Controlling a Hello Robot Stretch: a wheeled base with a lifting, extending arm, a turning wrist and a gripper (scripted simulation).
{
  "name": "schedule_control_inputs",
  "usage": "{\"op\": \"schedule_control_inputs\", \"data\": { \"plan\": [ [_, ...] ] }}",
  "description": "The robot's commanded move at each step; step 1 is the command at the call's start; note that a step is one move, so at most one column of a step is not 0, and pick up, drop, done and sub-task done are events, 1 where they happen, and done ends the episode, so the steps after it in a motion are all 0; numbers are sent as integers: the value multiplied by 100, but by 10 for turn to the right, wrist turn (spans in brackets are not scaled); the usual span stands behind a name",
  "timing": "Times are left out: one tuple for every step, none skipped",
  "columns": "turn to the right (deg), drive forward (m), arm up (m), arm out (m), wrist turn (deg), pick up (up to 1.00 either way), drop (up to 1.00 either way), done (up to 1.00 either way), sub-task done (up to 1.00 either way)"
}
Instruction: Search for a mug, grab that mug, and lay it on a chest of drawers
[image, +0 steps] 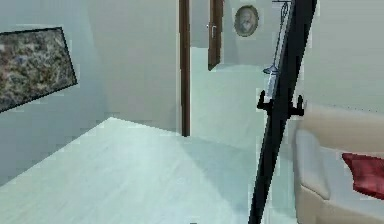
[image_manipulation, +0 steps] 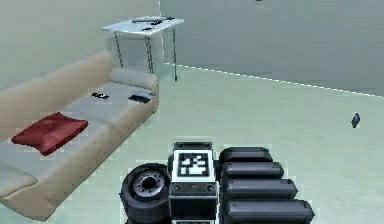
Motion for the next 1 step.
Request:
{"op": "schedule_control_inputs", "data": {
  "plan": [
    [-30,0,0,0,0,0,0,0,0]
  ]
}}
